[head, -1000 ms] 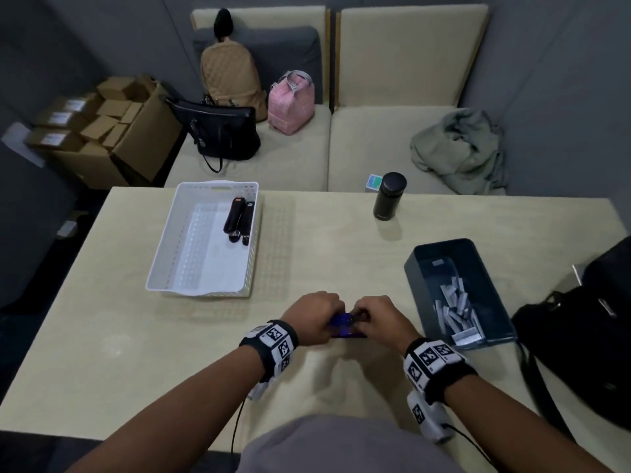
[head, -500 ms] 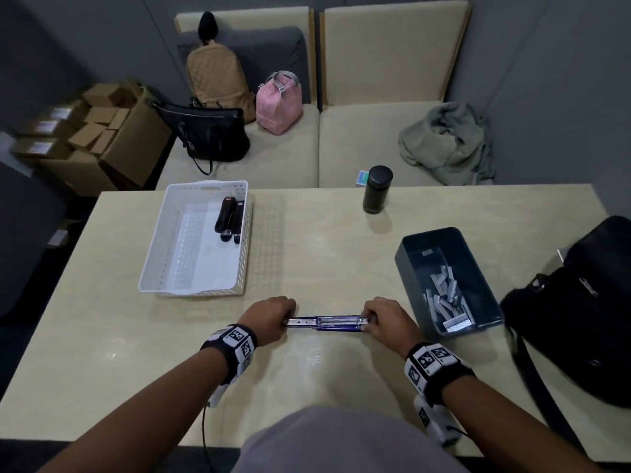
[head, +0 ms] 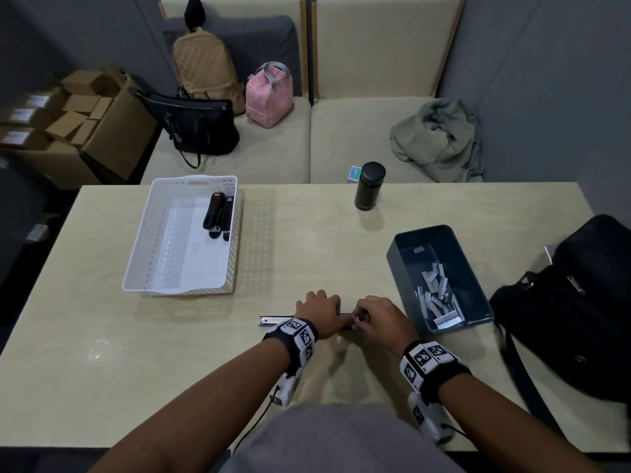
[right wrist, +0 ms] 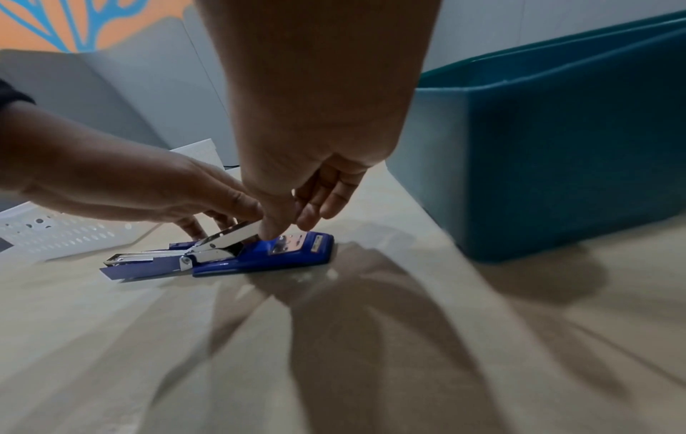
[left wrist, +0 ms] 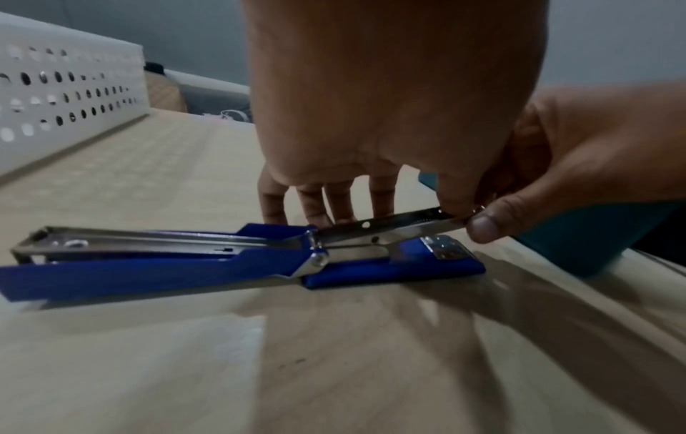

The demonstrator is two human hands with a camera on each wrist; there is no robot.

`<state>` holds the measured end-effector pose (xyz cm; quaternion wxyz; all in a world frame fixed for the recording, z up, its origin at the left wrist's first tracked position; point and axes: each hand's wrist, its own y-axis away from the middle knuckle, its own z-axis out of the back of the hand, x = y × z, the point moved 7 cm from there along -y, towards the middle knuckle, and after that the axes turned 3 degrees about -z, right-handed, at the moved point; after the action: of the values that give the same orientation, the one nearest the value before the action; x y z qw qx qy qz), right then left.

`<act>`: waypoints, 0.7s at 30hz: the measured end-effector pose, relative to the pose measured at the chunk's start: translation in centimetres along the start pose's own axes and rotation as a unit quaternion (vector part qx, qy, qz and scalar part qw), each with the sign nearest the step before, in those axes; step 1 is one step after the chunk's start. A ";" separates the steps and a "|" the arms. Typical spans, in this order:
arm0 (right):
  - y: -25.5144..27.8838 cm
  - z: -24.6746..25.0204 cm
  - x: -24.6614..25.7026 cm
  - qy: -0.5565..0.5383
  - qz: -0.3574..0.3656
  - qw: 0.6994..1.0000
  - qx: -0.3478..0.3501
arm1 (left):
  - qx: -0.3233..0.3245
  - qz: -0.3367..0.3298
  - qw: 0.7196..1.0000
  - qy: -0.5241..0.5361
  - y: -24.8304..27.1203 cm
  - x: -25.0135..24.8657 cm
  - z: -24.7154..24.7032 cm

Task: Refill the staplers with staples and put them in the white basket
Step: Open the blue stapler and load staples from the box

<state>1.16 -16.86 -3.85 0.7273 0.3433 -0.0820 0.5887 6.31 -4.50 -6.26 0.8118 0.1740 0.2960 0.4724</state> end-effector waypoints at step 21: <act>-0.1 -0.9 -0.3 0.046 0.008 0.999 0.001 | 0.005 0.130 0.987 0.090 0.4 4.8 1.2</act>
<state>0.91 -16.52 -4.73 0.7251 0.3154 -0.0508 0.6100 8.66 -0.16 -6.61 0.7122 0.1721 0.3453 0.5864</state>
